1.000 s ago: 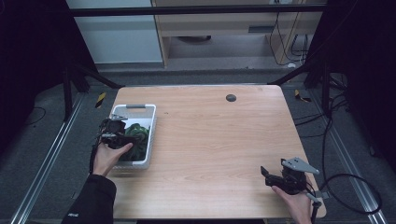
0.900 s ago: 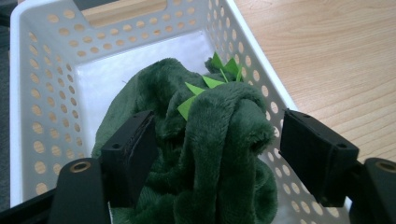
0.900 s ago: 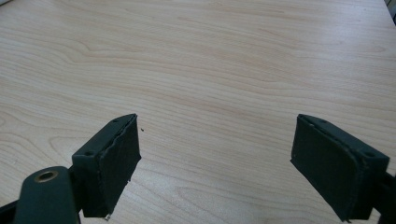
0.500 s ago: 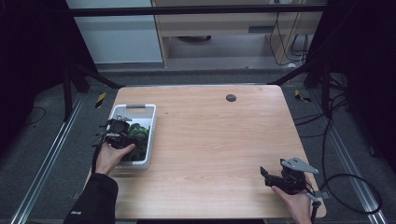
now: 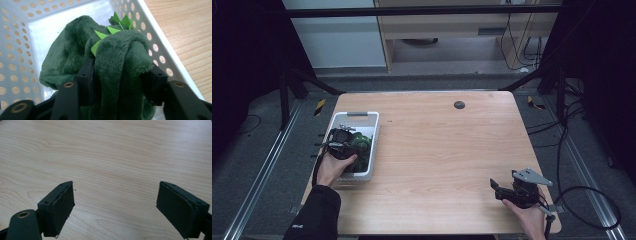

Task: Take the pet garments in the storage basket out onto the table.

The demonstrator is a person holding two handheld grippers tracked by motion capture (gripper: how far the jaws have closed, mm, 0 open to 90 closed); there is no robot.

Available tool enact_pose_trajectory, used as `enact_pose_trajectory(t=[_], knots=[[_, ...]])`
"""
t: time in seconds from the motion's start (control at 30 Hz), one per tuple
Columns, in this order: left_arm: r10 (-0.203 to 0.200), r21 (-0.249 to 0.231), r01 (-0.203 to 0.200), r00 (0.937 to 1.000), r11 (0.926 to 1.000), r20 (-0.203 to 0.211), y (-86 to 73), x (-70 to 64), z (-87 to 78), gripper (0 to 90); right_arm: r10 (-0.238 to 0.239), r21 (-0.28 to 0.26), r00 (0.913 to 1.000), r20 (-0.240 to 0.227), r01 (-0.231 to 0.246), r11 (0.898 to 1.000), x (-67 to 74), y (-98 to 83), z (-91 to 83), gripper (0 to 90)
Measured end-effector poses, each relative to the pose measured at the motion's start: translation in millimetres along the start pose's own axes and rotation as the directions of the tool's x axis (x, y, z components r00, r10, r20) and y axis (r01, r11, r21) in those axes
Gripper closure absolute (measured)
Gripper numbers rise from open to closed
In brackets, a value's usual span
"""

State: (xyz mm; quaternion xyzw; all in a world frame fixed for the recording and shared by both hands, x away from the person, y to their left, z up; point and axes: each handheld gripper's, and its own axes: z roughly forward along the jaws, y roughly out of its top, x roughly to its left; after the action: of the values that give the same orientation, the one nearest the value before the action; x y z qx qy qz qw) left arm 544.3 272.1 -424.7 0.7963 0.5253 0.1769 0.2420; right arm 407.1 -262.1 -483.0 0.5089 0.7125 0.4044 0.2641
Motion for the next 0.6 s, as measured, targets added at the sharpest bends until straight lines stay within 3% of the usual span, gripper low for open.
enact_pose_trajectory(t=[0.27,0.6], knots=[[-0.006,0.017,0.006,0.9999,0.9998,0.011,-0.3,2.2,1.8,68.6,0.005,0.007,1.0,-0.008,-0.005,1.0,0.9,0.3,0.2,14.5],[0.005,0.014,-0.005,0.9999,0.9999,0.014,-2.1,3.2,-3.0,78.0,0.006,0.004,1.0,-0.003,-0.006,1.0,0.2,0.5,-0.5,14.4]])
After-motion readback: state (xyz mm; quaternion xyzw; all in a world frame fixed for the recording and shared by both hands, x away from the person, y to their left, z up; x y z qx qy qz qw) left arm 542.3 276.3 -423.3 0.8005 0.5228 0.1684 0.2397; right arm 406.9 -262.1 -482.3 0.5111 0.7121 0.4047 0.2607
